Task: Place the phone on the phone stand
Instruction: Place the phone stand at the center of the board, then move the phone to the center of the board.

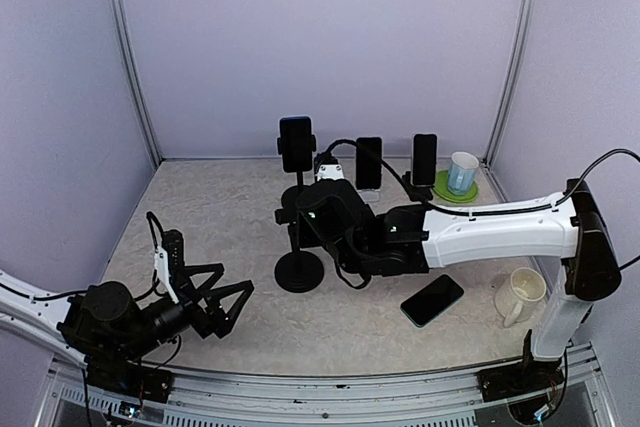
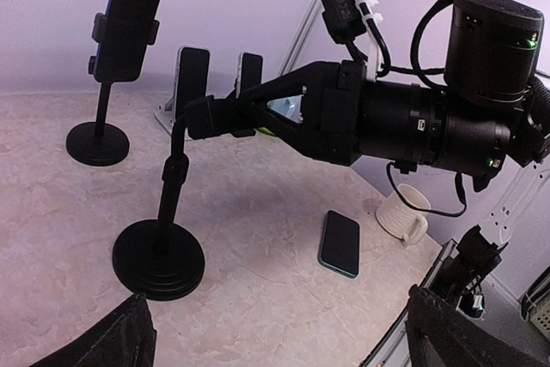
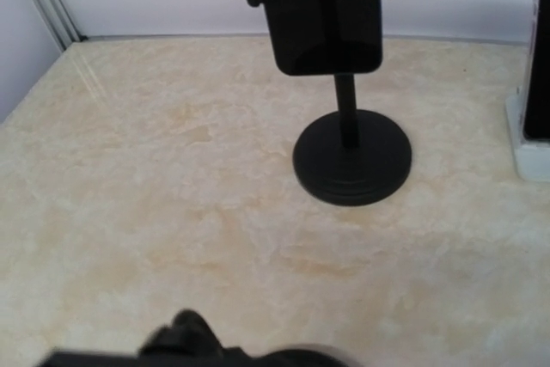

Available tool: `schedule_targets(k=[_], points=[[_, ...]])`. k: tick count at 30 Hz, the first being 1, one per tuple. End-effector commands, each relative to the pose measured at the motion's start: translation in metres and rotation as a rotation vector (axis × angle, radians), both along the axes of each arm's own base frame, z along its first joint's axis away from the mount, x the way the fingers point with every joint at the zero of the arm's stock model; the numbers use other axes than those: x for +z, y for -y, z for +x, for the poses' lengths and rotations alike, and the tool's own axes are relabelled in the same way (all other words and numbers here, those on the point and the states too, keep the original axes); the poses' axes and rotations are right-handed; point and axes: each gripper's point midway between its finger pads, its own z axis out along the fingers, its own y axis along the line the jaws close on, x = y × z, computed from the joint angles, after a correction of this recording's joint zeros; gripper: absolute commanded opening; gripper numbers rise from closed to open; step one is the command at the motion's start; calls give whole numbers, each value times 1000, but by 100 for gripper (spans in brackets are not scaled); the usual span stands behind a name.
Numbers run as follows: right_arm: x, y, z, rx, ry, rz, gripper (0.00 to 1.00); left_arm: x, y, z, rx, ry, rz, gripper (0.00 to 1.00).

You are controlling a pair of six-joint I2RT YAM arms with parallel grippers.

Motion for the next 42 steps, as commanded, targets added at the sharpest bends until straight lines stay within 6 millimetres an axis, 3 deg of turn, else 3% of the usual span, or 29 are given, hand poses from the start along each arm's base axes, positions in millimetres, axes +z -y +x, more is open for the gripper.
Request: schedule_targets(k=[1, 8, 14, 19, 24, 27, 31, 35, 39, 42], points=[[17, -8, -2, -11, 18, 57, 32, -2, -5, 0, 10, -3, -10, 99], [30, -3, -7, 18, 28, 58, 73, -7, -4, 0, 14, -5, 4, 99], [48, 18, -12, 32, 77, 33, 100, -6, -3, 6, 68, -13, 47, 99], [49, 49, -18, 48, 84, 11, 100, -3, 8, 5, 60, -24, 54, 99], [42, 86, -19, 81, 53, 7, 100, -8, 37, -4, -20, -18, 89, 99], [38, 119, -18, 52, 15, 17, 100, -11, 60, -10, -67, -6, 132, 99], [54, 162, -26, 38, 46, 65, 100, -10, 90, -19, -122, 16, 175, 99], [56, 201, -29, 3, 76, 79, 100, -15, 126, -28, -191, 45, 236, 99], [47, 223, -26, -24, 48, 57, 100, -18, 166, -33, -253, 77, 326, 99], [34, 224, -23, -11, 8, 21, 100, -28, 193, -31, -303, 70, 368, 99]])
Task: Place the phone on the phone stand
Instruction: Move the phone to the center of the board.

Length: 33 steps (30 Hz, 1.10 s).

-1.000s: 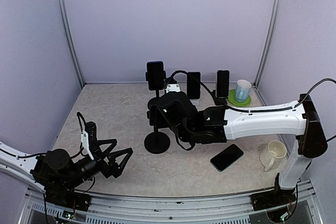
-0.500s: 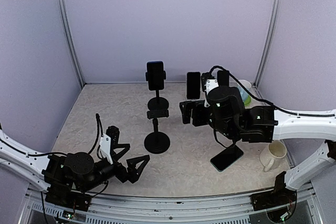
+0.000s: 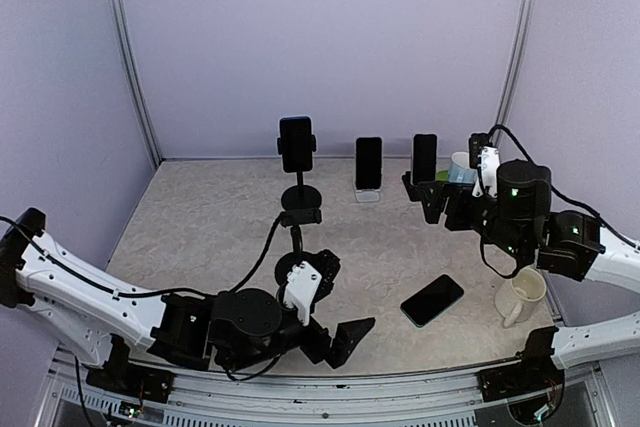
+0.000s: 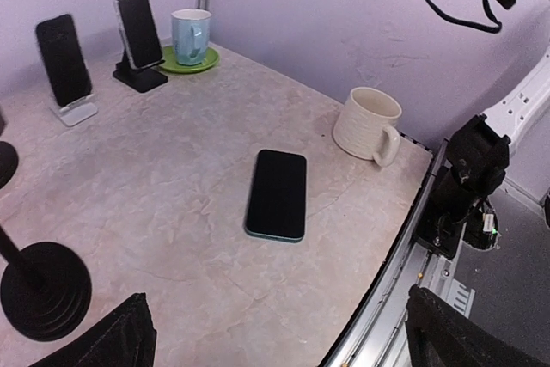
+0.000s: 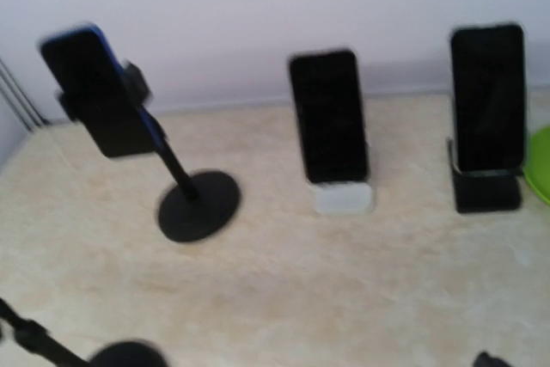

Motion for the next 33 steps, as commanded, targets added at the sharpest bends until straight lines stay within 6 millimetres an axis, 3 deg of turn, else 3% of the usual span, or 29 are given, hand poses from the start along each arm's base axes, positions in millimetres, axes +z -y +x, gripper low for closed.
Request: schedule_targets(k=[1, 13, 22, 26, 33], points=[[-34, 1, 1, 39, -91, -98, 100, -10, 40, -1, -116, 4, 69, 99], [-49, 10, 6, 137, -171, -60, 100, -47, 116, 41, -321, -64, 112, 99], [-76, 23, 26, 165, -261, -24, 100, -84, 146, 70, -404, -129, 178, 99], [-72, 33, 28, 142, -243, -30, 100, -110, 156, 77, -406, -161, 246, 99], [-62, 44, 27, 132, -197, -57, 100, -131, 169, 89, -371, -165, 293, 99]])
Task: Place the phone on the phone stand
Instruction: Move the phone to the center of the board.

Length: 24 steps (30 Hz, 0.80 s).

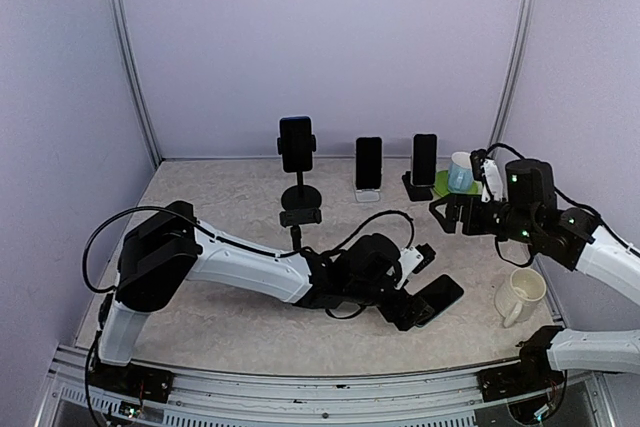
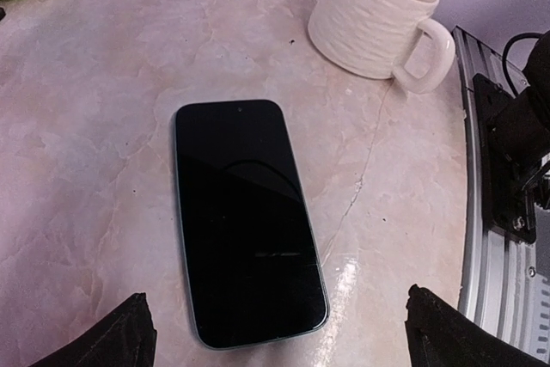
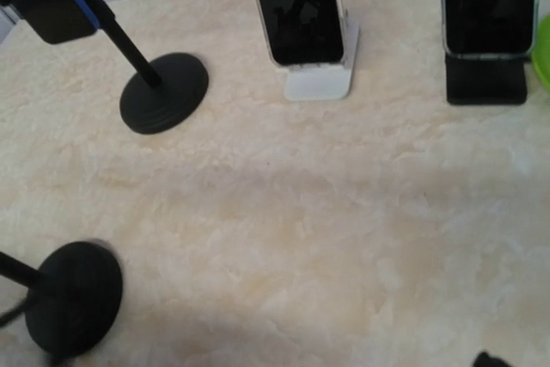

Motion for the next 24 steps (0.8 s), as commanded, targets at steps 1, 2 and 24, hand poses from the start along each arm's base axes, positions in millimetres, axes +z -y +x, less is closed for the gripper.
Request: schedule_targets(k=[1, 2, 24], points=[[11, 5, -3, 18, 49, -4, 100, -13, 8, 4, -6, 6, 43, 99], [12, 5, -4, 18, 52, -4, 100, -15, 9, 5, -1, 5, 47, 99], [18, 15, -11, 6, 93, -12, 100, -55, 29, 5, 84, 17, 131, 99]])
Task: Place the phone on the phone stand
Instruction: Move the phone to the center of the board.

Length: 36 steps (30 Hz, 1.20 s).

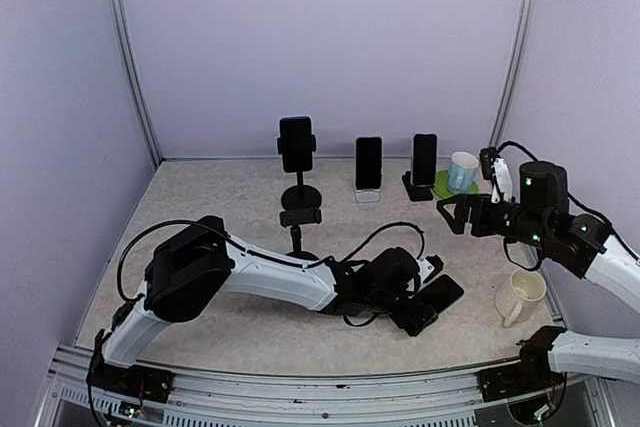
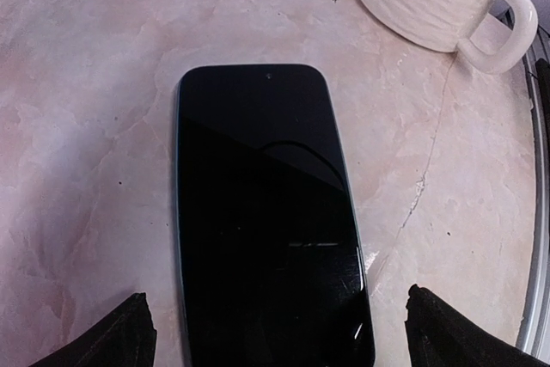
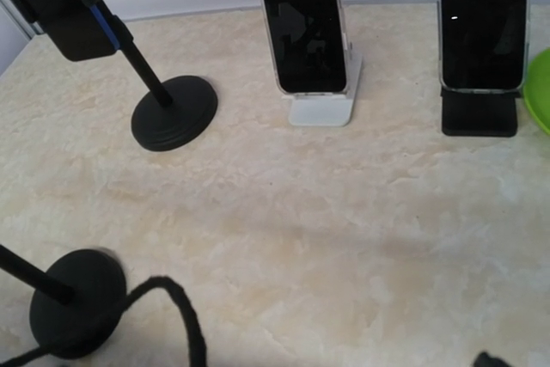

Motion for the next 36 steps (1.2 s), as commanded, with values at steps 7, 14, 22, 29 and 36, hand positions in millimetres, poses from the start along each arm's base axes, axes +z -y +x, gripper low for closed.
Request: schedule_targets(k=[7, 14, 22, 29, 36], points=[[3, 8, -1, -18, 22, -13, 100, -18, 8, -7, 32, 0, 47, 99], [4, 10, -1, -25, 31, -15, 100, -27, 4, -7, 40, 8, 78, 98], [8, 9, 0, -19, 47, -20, 100, -43, 0, -10, 30, 49, 162, 94], [11, 10, 1, -19, 62, -29, 100, -48, -5, -10, 19, 59, 202, 85], [14, 11, 2, -21, 70, -33, 100, -53, -10, -13, -3, 59, 245, 80]])
